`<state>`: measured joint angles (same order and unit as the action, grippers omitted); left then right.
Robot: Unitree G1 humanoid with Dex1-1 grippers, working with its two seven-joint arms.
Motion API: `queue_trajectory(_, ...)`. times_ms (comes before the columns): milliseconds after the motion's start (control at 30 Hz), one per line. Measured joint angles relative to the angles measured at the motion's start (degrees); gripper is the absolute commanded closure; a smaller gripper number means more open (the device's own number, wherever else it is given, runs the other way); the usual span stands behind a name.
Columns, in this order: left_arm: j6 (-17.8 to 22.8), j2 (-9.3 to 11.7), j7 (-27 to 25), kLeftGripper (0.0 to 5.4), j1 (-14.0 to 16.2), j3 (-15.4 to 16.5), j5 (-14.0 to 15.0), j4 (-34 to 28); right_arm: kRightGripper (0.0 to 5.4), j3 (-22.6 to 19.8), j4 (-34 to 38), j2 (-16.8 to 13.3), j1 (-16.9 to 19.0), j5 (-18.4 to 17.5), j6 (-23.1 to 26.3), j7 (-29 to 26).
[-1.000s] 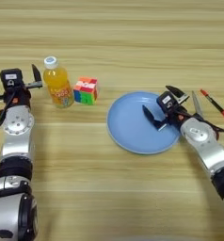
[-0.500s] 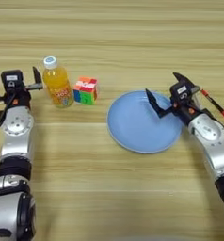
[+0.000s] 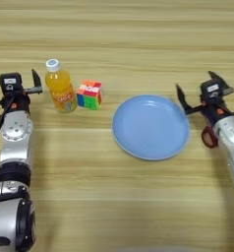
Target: Move the objects on the table
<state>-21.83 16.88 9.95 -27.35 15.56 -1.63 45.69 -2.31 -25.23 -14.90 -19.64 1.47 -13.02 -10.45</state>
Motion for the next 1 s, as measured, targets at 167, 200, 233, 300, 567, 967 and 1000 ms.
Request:
queue_trajectory(167, -0.02, 0.0, 0.02, 0.0, -0.01, 0.0, 0.01, 0.0, 0.0, -2.32, -1.03, -2.81, -0.24, -0.79, 0.19, -0.4)
queue_trajectory(200, -0.02, 0.0, 0.02, 0.0, -0.01, 0.0, 0.01, 0.0, 0.0, -2.84, -1.25, -3.42, -0.25, -1.15, 0.35, -0.62)
queue_trajectory(233, -0.02, 0.0, 0.02, 0.0, -0.01, 0.0, 0.01, 0.0, 0.0, -3.33, -1.56, -4.05, -0.26, -1.57, 0.82, -1.41)
queue_trajectory(300, -0.03, 0.0, 0.02, 0.0, -0.01, -0.01, 0.02, -0.01, 0.0, -4.38, -2.58, -5.44, -0.27, -2.94, 1.86, -3.43)
queue_trajectory(567, -0.04, -0.02, 0.02, 0.0, -0.02, -0.05, 0.01, -0.03, 0.0, -6.95, -8.95, -9.4, -0.41, -6.74, 6.34, -10.41)
queue_trajectory(967, -0.04, -0.01, 0.02, 0.0, -0.02, -0.04, 0.04, -0.03, 0.0, -7.08, -15.05, -10.38, -1.95, -7.14, 6.45, -12.5)
queue_trajectory(1000, -0.04, -0.01, 0.02, 0.0, -0.02, -0.04, 0.04, -0.03, 0.0, -7.04, -15.62, -10.49, -1.96, -7.01, 6.45, -12.54)
